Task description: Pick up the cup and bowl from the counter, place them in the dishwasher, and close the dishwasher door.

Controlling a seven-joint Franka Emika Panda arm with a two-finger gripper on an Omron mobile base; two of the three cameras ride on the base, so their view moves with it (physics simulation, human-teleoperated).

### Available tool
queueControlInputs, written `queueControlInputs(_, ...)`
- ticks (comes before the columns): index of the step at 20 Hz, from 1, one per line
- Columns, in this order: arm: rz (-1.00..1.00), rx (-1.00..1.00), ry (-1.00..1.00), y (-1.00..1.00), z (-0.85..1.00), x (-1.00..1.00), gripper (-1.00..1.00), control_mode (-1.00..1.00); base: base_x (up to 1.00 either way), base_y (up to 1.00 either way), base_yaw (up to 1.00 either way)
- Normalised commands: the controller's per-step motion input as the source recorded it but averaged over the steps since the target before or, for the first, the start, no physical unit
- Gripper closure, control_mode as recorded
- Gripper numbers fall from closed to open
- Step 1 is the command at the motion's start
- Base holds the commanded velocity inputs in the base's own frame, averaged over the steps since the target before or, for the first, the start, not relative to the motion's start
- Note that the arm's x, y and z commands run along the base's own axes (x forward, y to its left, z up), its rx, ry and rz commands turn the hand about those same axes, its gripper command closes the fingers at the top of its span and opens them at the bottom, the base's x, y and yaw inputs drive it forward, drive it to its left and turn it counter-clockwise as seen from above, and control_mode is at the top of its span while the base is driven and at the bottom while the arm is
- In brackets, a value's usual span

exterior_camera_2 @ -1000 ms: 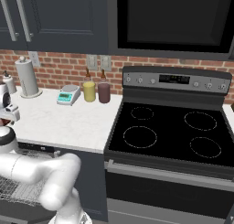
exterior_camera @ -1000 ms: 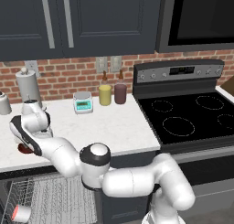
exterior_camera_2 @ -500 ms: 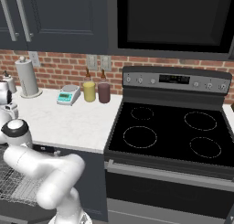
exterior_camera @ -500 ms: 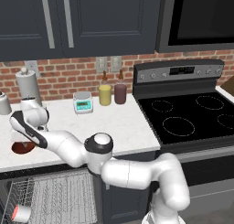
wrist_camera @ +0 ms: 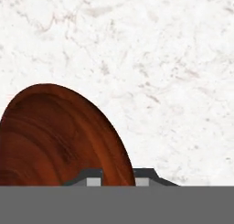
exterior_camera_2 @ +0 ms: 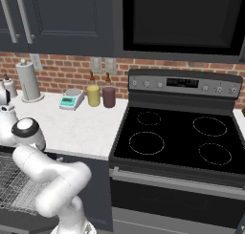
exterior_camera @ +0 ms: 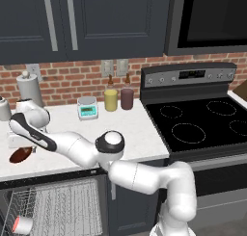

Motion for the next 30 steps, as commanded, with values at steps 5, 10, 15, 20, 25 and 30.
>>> queueControlInputs(5,0.00,-0.03,-0.12,-0.14,0.30,-0.64,1.00,-1.00,0.00,0.00,0.00)
queueControlInputs(10,-0.02,-0.07,-0.15,-0.49,0.13,-0.88,1.00,-1.00,0.00,0.00,0.00)
queueControlInputs(15,-0.03,-0.12,-0.25,-0.70,0.00,-1.00,1.00,-1.00,0.00,0.00,0.00)
queueControlInputs(20,-0.07,-0.09,-0.30,-0.68,0.00,-1.00,1.00,-1.00,0.00,0.00,0.00)
queueControlInputs(25,-0.07,-0.03,-0.27,-0.41,-0.02,-1.00,1.00,-1.00,0.00,0.00,0.00)
queueControlInputs(30,-0.05,-0.12,-0.14,-0.06,-0.29,-1.00,1.00,-1.00,0.00,0.00,0.00)
